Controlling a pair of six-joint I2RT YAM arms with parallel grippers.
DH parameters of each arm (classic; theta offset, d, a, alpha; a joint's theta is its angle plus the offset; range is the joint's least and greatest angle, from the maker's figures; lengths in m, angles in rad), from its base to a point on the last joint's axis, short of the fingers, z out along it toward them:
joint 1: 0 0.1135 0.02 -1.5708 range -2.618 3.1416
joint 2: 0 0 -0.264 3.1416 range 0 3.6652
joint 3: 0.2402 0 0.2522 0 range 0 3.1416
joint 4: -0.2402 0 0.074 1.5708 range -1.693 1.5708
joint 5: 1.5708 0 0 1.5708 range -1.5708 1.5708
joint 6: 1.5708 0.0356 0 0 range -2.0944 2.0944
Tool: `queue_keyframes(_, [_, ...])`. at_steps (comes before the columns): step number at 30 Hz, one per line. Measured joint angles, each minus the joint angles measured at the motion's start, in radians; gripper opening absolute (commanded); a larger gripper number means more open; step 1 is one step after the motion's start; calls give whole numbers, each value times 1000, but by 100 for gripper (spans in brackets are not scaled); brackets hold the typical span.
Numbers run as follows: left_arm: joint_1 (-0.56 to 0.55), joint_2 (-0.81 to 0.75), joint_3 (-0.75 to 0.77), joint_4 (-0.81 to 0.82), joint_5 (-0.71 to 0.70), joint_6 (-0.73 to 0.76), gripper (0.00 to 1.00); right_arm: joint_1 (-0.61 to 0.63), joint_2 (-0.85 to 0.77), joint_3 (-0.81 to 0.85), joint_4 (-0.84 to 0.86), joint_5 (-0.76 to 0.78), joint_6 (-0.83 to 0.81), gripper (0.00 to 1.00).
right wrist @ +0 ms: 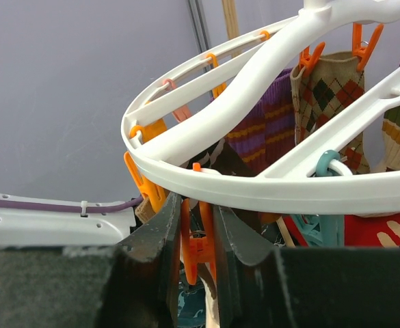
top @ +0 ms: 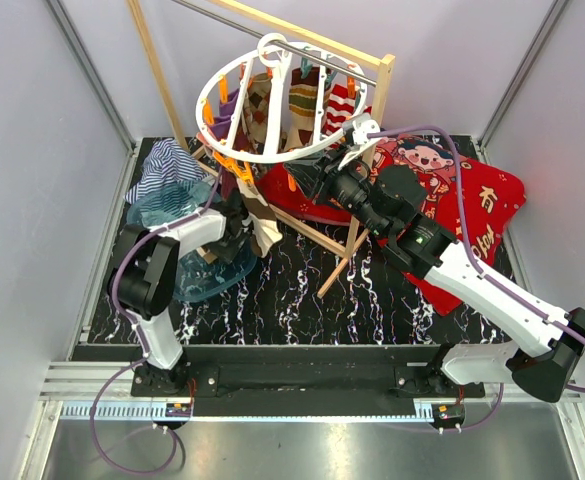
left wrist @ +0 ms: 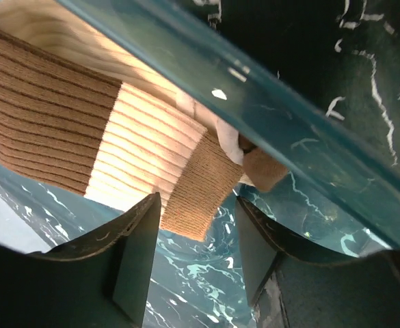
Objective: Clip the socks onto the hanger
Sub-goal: Pick up the sock from the bin.
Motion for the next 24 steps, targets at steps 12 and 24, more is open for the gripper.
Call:
queue_keyframes(12, [-5, 51, 40, -5, -31, 8, 0, -2, 0, -13, 12, 0, 0, 0])
queue_keyframes(24, [18, -150, 36, -77, -34, -74, 0, -5, -2, -19, 18, 0, 0, 0])
